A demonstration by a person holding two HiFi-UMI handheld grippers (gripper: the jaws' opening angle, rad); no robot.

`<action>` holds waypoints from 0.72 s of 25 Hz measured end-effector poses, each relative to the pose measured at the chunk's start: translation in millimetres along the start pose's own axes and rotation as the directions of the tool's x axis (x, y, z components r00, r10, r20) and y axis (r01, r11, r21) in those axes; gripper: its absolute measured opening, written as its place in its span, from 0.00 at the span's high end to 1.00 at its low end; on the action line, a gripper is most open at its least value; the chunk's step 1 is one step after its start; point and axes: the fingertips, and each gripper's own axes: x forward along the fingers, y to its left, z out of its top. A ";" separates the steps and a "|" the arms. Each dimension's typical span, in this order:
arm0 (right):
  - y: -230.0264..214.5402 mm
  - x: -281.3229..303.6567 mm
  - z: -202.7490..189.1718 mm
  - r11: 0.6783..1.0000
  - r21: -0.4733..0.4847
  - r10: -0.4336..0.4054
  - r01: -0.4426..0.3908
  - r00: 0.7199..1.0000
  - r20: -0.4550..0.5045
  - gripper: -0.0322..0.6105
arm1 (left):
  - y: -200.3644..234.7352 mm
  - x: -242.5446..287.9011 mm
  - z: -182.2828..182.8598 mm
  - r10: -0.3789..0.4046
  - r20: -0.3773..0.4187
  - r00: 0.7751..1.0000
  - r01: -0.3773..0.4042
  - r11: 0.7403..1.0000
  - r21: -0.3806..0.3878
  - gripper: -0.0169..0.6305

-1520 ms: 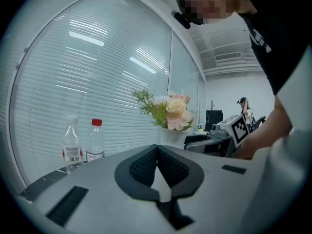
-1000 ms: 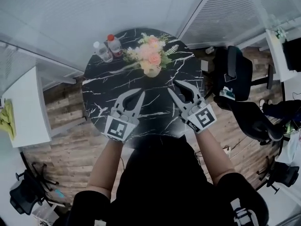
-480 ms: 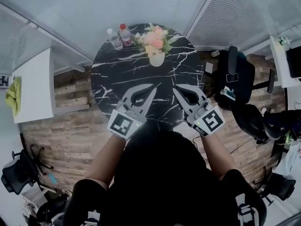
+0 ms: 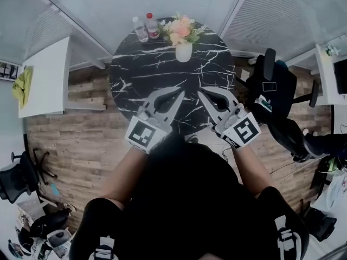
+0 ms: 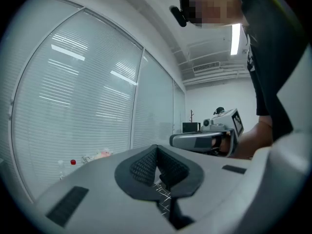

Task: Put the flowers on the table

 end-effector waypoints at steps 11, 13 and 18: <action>22.7 -24.5 9.3 1.000 -0.014 0.024 -0.023 1.000 0.007 0.92 | -30.7 -16.8 13.9 0.028 0.030 0.999 -0.028 0.999 0.015 0.96; 25.9 -27.1 9.0 1.000 -0.015 0.026 -0.026 1.000 0.008 0.92 | -33.9 -17.8 14.6 0.029 0.034 0.999 -0.030 0.999 0.014 0.96; 31.6 -31.1 9.3 0.999 -0.006 0.034 -0.034 0.999 0.013 0.92 | -40.6 -22.1 15.2 0.027 0.038 0.999 -0.028 0.999 0.024 0.96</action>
